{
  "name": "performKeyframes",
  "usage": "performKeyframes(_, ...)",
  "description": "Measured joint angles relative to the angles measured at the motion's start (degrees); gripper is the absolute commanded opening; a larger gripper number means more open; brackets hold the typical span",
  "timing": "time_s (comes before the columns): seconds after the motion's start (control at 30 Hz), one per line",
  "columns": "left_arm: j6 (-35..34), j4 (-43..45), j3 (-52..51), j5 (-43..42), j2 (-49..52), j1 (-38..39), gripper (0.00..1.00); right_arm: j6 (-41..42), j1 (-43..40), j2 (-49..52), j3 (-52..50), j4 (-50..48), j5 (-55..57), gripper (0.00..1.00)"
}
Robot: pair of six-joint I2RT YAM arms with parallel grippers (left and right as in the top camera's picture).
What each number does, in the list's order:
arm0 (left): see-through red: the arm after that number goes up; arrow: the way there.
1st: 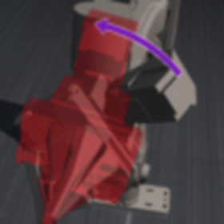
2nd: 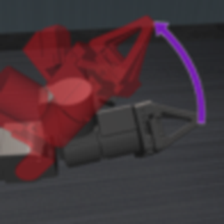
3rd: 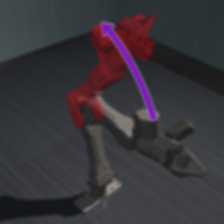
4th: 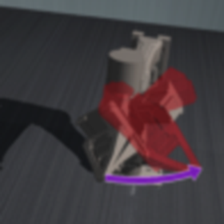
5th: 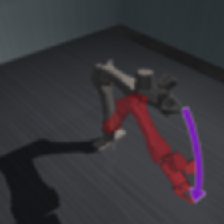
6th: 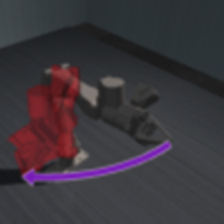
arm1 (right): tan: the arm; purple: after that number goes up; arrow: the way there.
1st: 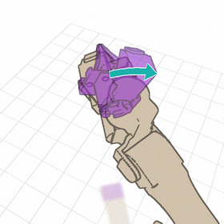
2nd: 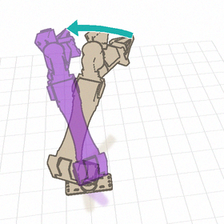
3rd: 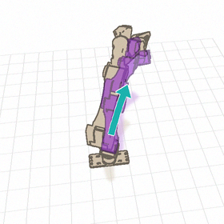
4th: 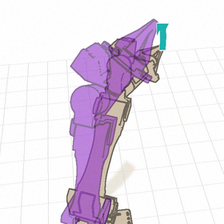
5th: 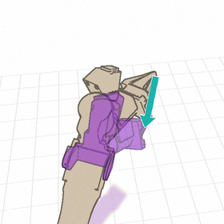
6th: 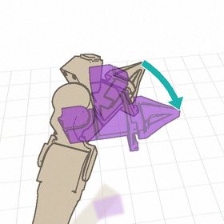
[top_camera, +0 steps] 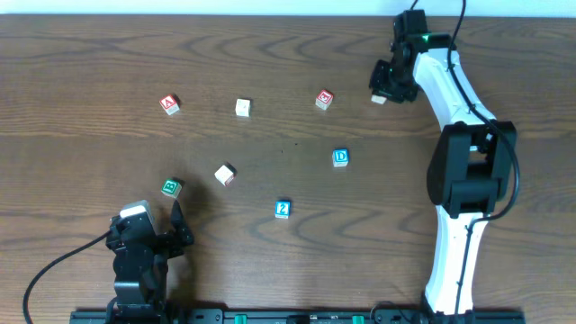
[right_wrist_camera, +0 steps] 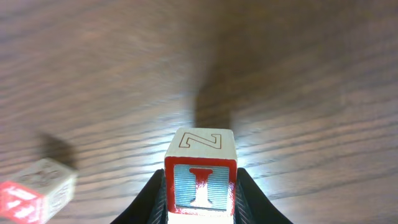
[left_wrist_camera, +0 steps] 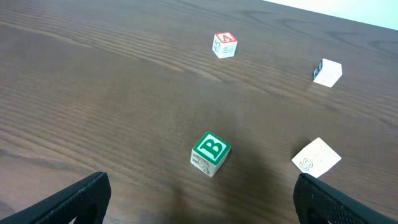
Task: Spell out Ai2
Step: 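Carry the red 'I' block toward the table center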
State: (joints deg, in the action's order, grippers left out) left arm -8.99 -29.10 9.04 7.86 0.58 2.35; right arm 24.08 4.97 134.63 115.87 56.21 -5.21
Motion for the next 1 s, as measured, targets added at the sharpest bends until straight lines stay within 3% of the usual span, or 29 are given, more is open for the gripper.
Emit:
performKeyframes(0.33,0.00,0.00,0.00,0.00,0.00,0.00,0.95,-2.36,9.62,0.00,9.77,6.54,-0.44,0.01)
performKeyframes(0.63,0.00,0.00,0.00,0.00,0.00,0.00,0.95,-3.65,22.36,0.00,10.08,13.40,-0.63,0.01)
performKeyframes(1.0,0.00,0.00,-0.02,0.00,0.00,0.00,0.95,1.09,26.80,-0.02,8.26,12.55,2.27,0.01)
